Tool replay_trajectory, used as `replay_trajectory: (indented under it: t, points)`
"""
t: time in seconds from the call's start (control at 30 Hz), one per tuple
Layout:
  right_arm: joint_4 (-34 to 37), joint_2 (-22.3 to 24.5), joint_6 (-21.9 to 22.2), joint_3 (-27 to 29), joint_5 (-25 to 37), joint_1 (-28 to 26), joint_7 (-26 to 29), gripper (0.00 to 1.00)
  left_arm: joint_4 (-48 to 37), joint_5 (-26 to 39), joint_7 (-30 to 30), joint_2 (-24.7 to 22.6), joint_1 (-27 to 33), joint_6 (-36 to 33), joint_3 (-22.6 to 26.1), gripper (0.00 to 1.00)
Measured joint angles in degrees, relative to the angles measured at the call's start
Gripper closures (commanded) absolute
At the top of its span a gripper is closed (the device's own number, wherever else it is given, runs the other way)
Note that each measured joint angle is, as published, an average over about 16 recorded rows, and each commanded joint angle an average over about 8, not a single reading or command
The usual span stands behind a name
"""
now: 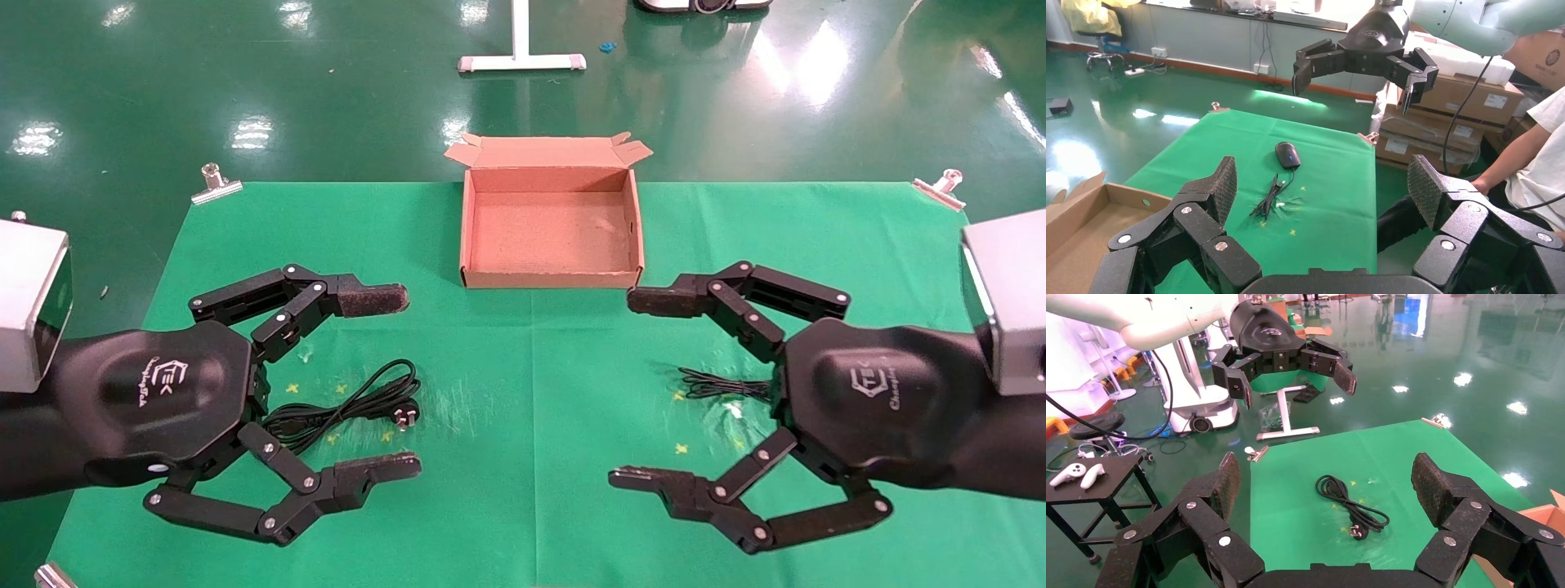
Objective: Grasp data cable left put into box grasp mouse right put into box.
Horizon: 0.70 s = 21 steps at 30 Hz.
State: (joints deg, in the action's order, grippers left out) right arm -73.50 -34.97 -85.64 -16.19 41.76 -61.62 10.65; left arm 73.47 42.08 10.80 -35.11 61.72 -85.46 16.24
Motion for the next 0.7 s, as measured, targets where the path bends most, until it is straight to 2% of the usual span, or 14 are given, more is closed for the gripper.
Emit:
replay_trajectory:
  t: [0.7]
  points:
    - [0.0,0.0,0.0,0.0,0.0,0.0,0.0,0.0,0.0,0.0,0.0,0.0,0.0,0.0,0.0,0.0]
